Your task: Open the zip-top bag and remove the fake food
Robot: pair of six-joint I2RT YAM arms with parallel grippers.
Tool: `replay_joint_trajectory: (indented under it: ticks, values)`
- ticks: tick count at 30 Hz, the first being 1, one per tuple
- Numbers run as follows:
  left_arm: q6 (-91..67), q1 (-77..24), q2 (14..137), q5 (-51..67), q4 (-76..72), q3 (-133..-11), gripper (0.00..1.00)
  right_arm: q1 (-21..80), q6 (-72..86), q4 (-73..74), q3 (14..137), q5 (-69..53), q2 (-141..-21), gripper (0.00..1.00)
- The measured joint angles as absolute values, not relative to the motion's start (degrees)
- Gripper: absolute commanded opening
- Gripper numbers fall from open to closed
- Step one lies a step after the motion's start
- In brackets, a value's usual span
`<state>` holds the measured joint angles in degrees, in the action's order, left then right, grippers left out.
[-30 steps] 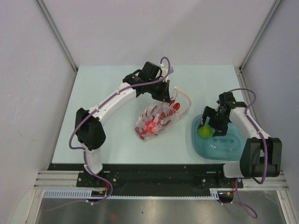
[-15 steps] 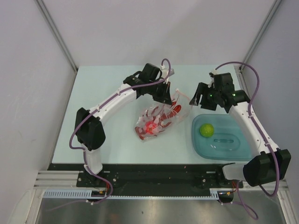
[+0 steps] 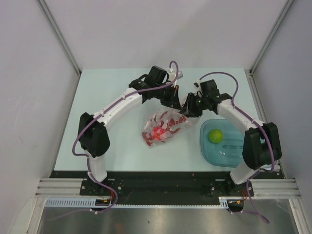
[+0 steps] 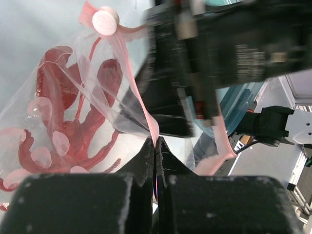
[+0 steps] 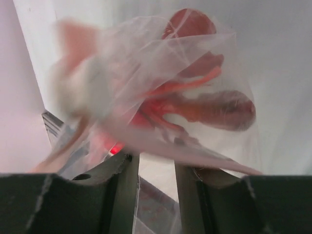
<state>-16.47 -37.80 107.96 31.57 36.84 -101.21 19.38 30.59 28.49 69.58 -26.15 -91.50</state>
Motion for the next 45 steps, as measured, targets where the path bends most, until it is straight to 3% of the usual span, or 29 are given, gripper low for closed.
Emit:
replay_joint_trajectory:
  ticks: [3, 4, 7, 10, 13, 15, 18, 21, 29, 45]
  values:
    - [-16.49, -37.85, 107.96, 31.73, 36.53, -101.21, 0.03, 19.40, 31.57, 26.20, 68.62, -28.49, -94.45, 0.38]
    - [-16.51, -37.87, 107.96, 31.70, 36.42, -101.21, 0.15, 19.42, 31.88, 25.23, 68.16, -29.45, -95.46, 0.39]
    - [-16.64, -37.85, 107.98, 31.70, 36.16, -101.21, 0.32, 19.68, 32.97, 22.76, 66.83, -31.81, -97.97, 0.39]
    - [-16.40, -37.85, 107.98, 31.44, 36.05, -101.27, 0.45, 19.84, 33.54, 21.15, 65.84, -33.47, -99.63, 0.39]
    - [-15.20, -37.69, 107.85, 29.52, 36.77, -101.23, 0.51, 19.84, 34.11, 19.77, 65.12, -34.65, -101.08, 0.40]
    - [-14.26, -37.36, 106.76, 27.49, 37.36, -100.09, 0.48, 19.84, 34.52, 18.63, 64.55, -35.53, -101.75, 0.40]
    - [-13.13, -35.88, 101.41, 24.91, 38.26, -93.47, 0.28, 19.84, 35.00, 17.26, 63.81, -36.82, -102.48, 0.41]
    - [-12.53, -33.28, 95.07, 23.44, 39.55, -85.38, 0.18, 19.92, 35.40, 15.94, 63.31, -38.17, -103.24, 0.43]
    - [-11.79, -31.92, 90.80, 23.14, 41.52, -68.38, 0.13, 20.05, 35.79, 13.74, 62.70, -42.15, -104.09, 0.50]
    - [-10.55, -33.19, 99.53, 27.86, 40.32, -67.18, 0.13, 21.50, 33.26, 15.42, 62.72, -46.02, -105.38, 0.71]
